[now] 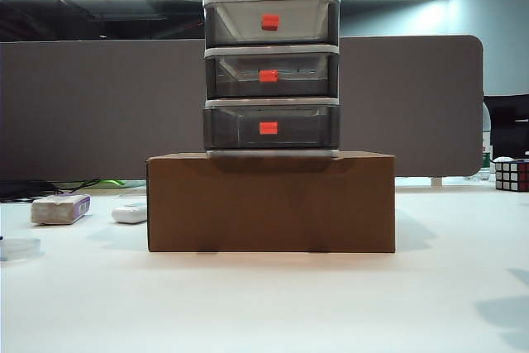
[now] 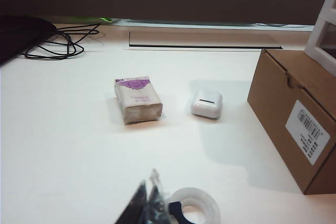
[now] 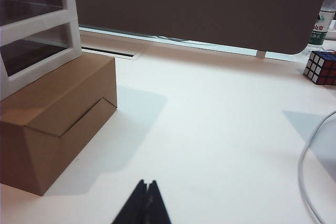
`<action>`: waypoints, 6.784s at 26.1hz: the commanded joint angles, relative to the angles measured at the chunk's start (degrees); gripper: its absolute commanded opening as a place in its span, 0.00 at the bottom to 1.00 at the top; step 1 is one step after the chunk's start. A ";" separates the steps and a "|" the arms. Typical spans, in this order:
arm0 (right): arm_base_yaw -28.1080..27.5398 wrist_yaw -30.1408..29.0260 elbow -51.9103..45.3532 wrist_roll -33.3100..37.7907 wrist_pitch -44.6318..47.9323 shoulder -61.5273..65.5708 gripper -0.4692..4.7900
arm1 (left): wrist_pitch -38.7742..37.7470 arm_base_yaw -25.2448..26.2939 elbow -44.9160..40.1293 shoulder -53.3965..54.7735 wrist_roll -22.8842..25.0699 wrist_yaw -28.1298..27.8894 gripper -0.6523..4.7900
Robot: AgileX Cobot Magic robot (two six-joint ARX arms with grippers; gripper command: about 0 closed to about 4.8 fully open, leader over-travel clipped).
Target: Open the third layer of the drawer on the table, pick up the transparent tape on the table and put it in, and finally close the drawer.
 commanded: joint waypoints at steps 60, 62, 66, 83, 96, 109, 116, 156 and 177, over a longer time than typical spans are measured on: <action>20.94 -17.92 19.10 5.57 13.90 39.54 0.08 | 72.74 -68.46 20.92 93.26 -7.23 -43.80 0.41; 20.85 -17.94 19.12 5.55 14.29 39.87 0.08 | 72.70 -68.48 22.18 93.26 -7.41 -43.80 0.41; 20.94 -20.06 19.17 5.55 17.62 43.43 0.08 | 71.38 -68.59 26.69 94.31 -3.43 -53.70 0.41; 20.96 -21.62 19.89 5.49 19.23 49.70 0.08 | 71.08 -68.41 33.51 101.72 -1.44 -62.86 0.40; 20.96 -21.62 19.89 5.53 19.26 49.70 0.08 | 70.99 -67.69 34.07 101.72 -1.44 -60.43 0.22; 20.98 -21.38 24.63 5.99 26.77 55.32 0.08 | 70.95 -67.80 34.03 101.70 -1.64 -60.26 0.11; 20.98 -21.62 35.54 5.99 26.77 68.30 0.08 | 71.04 -67.80 33.94 101.70 -1.70 -60.28 0.11; 20.98 -27.12 38.38 6.01 23.78 72.06 0.08 | 51.82 -58.69 2.97 43.28 -3.82 -51.76 0.11; 20.96 -27.17 38.36 5.53 20.76 71.97 0.08 | 33.03 13.25 6.56 42.03 -9.11 26.67 0.17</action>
